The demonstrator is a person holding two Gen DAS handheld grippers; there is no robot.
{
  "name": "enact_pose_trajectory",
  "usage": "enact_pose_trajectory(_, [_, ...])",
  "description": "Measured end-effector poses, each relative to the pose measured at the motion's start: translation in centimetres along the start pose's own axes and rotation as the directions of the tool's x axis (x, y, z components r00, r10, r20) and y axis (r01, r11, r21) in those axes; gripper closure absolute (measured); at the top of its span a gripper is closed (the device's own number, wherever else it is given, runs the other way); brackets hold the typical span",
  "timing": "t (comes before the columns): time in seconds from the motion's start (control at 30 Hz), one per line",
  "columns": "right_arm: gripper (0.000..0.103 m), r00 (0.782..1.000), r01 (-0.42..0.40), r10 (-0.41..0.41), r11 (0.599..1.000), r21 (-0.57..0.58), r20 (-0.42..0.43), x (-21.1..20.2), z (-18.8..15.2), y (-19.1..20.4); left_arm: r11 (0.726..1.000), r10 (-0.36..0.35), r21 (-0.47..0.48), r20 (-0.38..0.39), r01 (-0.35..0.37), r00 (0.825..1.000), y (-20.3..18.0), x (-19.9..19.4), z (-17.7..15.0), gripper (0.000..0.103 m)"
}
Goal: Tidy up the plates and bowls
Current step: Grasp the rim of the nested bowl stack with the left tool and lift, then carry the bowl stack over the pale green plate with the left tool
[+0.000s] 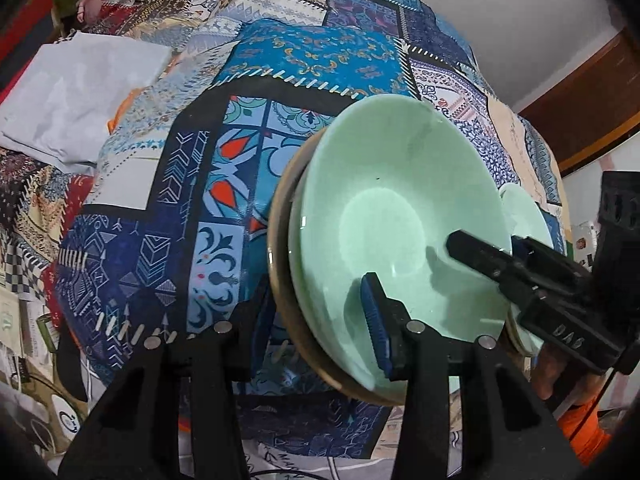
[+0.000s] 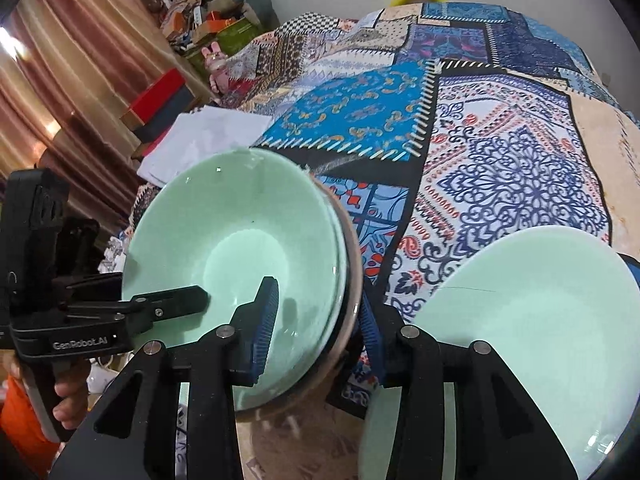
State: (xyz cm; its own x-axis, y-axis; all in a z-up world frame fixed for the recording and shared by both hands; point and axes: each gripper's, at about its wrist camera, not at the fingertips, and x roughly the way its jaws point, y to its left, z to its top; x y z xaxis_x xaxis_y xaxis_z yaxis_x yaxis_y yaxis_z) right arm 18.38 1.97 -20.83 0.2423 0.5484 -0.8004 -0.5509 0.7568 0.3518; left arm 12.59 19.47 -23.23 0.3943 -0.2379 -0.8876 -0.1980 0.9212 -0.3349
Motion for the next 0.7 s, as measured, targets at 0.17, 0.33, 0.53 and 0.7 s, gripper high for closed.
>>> enact_pose_trajectory(0.17, [0.065, 1.0, 0.019, -0.019, 0.999, -0.026, -0.001, 0.4, 0.0, 0.5, 0.998, -0.038, -0.05, -0.007, 0.038, 0.999, 0.4, 0.3, 0.1, 0.061])
enact_pose_trajectory(0.33, [0.065, 0.999, 0.048, -0.047, 0.997, -0.054, 0.01, 0.5, -0.1, 0.8, 0.995, -0.051, -0.083, -0.003, 0.051, 0.999, 0.4, 0.4, 0.0, 0.063])
enact_pose_trajectory(0.53, [0.077, 0.999, 0.022, -0.023, 0.999, 0.024, 0.031, 0.0, 0.0, -0.3, 0.991, -0.038, -0.128, -0.001, 0.037, 0.999, 0.4, 0.3, 0.2, 0.063])
enact_pose_trajectory(0.7, [0.078, 0.999, 0.036, -0.037, 0.999, 0.024, 0.033, -0.1, 0.1, -0.1, 0.994, 0.0, -0.105, 0.001, 0.0, 1.0, -0.3, 0.1, 0.2, 0.063])
